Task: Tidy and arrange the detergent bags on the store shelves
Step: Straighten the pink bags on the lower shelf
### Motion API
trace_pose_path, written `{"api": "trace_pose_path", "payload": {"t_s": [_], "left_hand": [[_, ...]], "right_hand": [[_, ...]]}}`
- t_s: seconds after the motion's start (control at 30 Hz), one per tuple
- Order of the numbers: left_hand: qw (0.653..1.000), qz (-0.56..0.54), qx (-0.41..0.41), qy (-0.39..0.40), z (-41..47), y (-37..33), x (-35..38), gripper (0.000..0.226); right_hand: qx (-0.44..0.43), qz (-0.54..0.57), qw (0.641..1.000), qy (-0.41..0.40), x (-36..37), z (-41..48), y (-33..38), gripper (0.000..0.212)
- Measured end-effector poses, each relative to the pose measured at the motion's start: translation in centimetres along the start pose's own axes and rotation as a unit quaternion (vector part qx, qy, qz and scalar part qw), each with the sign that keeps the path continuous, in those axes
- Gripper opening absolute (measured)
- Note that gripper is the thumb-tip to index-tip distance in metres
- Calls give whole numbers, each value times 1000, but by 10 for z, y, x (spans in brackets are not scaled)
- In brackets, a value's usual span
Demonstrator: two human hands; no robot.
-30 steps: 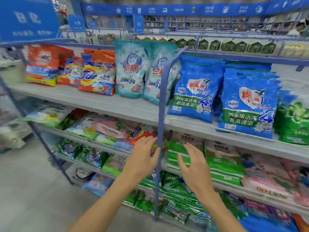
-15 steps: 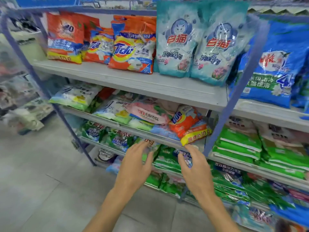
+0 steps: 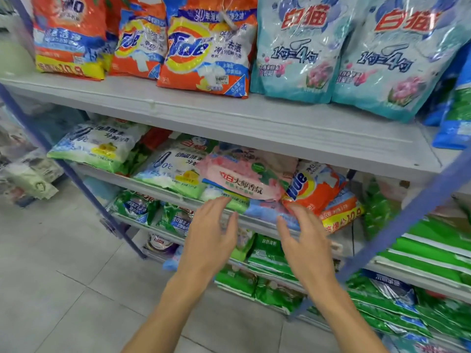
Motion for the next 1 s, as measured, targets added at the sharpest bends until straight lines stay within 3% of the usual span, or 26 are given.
{"api": "trace_pose_path", "payload": {"t_s": [0.3, 0.37, 0.57, 0.67, 0.73, 0.9, 1.0], "left_hand": [[1000, -13, -9, 20, 54, 70, 0, 50], [999, -21, -7, 33, 64, 83, 2, 58], [998, -54, -3, 32, 92, 107, 0, 73], [994, -105, -18, -2, 109, 106, -6, 51], [986, -160, -49, -24, 122, 104, -10, 33], [946, -256, -200, -17, 152, 102, -1, 76], [911, -321, -258, -9, 163, 109, 5, 66]], "right_hand": [[13, 9, 996, -89, 46, 55, 19, 34], [49, 61, 990, -113, 55, 61, 17, 31], [204, 168, 957, -116, 71, 87, 10, 55], [274, 164, 945, -66, 70, 99, 15, 59], [268, 161, 949, -46, 73, 103, 21, 63], [273, 136, 949, -73, 83, 104, 15, 63], [264, 242, 929, -93, 86, 105, 10, 92]]}}
Point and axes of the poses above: each hand's wrist, its own z-axis towards the middle knuckle, its own x-axis out of the palm, y = z × x, the point moved 6 cm from there along z, towards the middle knuckle, and after that the axes turned 5 degrees about -z, right-handed, at the moved point
